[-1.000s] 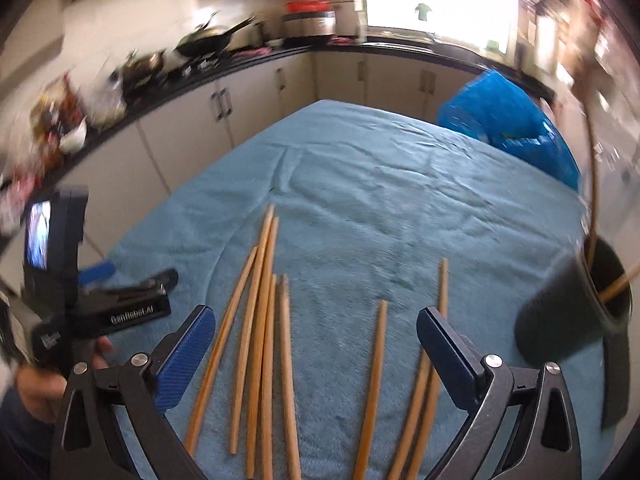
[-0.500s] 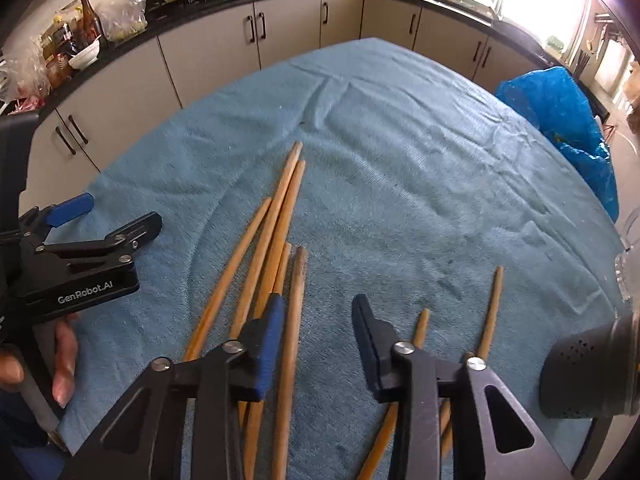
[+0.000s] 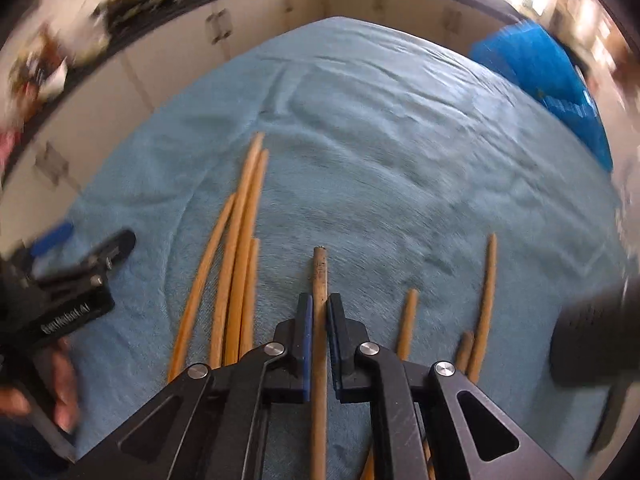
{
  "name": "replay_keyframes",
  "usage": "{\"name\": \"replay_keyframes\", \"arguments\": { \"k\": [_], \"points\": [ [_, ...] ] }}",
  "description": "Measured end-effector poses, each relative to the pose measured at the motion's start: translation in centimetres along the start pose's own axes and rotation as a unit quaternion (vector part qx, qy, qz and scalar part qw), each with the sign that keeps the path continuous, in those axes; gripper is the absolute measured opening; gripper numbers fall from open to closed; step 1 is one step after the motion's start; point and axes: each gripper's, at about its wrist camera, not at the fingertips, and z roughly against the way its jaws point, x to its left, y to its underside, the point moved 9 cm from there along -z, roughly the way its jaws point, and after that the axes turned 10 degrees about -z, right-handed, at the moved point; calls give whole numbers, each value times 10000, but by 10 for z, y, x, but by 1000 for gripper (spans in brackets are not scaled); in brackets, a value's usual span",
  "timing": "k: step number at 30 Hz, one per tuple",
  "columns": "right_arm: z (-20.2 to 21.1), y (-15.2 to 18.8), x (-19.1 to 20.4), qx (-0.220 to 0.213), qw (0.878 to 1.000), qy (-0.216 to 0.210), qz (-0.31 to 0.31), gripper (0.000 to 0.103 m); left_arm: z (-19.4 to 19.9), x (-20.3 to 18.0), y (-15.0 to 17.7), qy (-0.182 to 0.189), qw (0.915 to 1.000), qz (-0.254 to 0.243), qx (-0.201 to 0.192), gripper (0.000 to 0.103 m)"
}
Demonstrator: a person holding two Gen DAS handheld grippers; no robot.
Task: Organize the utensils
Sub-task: 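Lift the grasped chopstick upright with the right gripper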
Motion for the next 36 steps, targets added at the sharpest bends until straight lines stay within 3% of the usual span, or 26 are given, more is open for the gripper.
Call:
{"name": "replay_keyframes", "arguments": {
  "k": [6,11,18,23,27,36],
  "points": [
    [59,-5,-19,-837,9927,-527,-693,8,-1,-2,0,20,10000,-18,71,103],
    [98,2,-24,-1281,9855,-651,-896,8,4,-22,-4,508,9984,-126,211,103],
    [105,7,-30,-1327,9805,-939,-1107,8,10,-65,-15,1299,9891,-316,614,76],
    [108,13,-34,-1379,9778,-1049,-1175,8,10,-83,-16,1275,9884,-485,669,65],
    [114,16,-39,-1436,9761,-1100,-1201,8,8,-90,-17,938,9912,-670,648,57],
    [121,20,-42,-1508,9736,-1190,-1233,8,-5,-98,-35,419,9930,-938,587,54]
  ]
}}
